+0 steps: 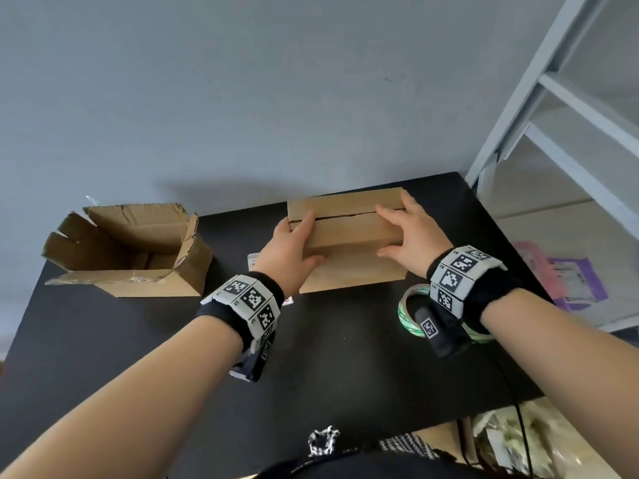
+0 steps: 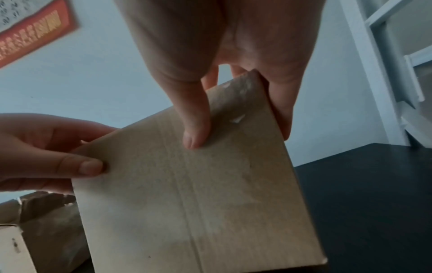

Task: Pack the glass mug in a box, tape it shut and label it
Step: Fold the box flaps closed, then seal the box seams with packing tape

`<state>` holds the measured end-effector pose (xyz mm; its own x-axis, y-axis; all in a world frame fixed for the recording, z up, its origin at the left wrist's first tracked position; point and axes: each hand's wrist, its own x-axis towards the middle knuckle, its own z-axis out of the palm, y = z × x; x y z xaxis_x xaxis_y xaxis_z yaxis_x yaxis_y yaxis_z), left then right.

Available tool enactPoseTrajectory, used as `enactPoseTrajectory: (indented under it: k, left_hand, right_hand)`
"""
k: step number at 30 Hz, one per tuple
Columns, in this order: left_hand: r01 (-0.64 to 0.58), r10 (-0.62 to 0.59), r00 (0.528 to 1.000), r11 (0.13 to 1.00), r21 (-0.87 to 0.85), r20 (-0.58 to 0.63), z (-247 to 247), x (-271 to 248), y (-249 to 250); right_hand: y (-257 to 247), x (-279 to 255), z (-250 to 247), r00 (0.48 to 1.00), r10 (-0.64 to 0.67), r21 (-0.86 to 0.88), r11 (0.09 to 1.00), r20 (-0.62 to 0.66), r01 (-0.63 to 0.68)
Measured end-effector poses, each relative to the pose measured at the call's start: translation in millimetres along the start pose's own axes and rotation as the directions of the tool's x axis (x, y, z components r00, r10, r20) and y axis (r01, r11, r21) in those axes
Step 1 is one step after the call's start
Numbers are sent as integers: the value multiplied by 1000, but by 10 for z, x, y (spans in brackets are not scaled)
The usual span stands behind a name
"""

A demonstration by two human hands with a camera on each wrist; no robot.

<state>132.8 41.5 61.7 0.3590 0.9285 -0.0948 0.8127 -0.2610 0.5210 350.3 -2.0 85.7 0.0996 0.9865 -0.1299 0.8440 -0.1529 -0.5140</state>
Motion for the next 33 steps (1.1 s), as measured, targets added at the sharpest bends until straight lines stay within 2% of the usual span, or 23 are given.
enactPoseTrajectory:
  k: [6,11,17,22,26,29,30,31,32,33]
  left_hand:
    - [108,-109,994,994,34,26,192,195,33]
    - [141,-143,990,985,103,12,223,184,76]
    - [188,-219,974,920,344,54,279,90,195]
    - [122,-128,992,858,499,-23,341,71,190]
    - [77,-90,996,824,562,-5,363,68,250]
    - [77,-61,997,847,526,-48,379,36,364]
    - [50,-24,998,850,524,-56,383,11,405]
    - [2,35,998,855,519,-60,391,-13,433]
    - [-61,110,992,864,501,-68,410,-37,445]
    - [-132,193,978,870,476,-82,427,-64,446]
  right_hand:
    - [250,326,114,994,-36,10,999,103,35]
    - [318,412,149,991,-83,14,997,102,82]
    - [420,355,196,988,-138,30,990,74,136]
    - [452,332,180,982,-163,26,987,96,161]
    - [438,273,91,980,-139,11,990,143,139]
    - [449,63,85,997,-60,-17,998,-39,59]
    - [458,-17,102,995,-24,-33,999,-96,21]
    - [477,-93,124,995,12,-58,998,-99,-18]
    - [498,-163,153,998,53,-102,993,-36,-57]
    - [523,-223,199,992,99,-172,982,81,-83]
